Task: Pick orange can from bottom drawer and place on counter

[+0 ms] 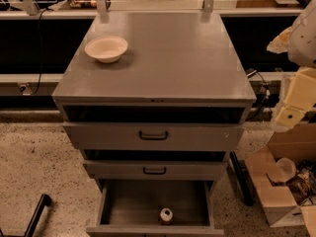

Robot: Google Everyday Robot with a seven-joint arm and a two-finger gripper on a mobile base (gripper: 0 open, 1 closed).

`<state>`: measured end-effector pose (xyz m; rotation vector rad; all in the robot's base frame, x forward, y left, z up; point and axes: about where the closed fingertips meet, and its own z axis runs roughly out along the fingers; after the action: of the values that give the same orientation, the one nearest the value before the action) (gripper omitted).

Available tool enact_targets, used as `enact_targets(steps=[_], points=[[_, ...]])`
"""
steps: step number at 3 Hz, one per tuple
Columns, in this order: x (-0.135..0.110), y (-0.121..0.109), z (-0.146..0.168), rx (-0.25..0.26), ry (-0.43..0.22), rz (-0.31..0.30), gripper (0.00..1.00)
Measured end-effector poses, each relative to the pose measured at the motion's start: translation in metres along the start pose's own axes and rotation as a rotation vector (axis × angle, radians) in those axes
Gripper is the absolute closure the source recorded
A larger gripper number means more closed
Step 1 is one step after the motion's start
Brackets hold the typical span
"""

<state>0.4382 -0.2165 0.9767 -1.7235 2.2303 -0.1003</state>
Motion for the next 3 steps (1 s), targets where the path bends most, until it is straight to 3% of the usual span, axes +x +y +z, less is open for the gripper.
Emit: enact_targets(steps=[2, 3], points=[[-0.002, 0.0, 0.003, 0.005, -0.017, 0.005, 0.0], [-0.016, 0.026, 0.026, -0.007, -0.119, -0.045, 0.0]])
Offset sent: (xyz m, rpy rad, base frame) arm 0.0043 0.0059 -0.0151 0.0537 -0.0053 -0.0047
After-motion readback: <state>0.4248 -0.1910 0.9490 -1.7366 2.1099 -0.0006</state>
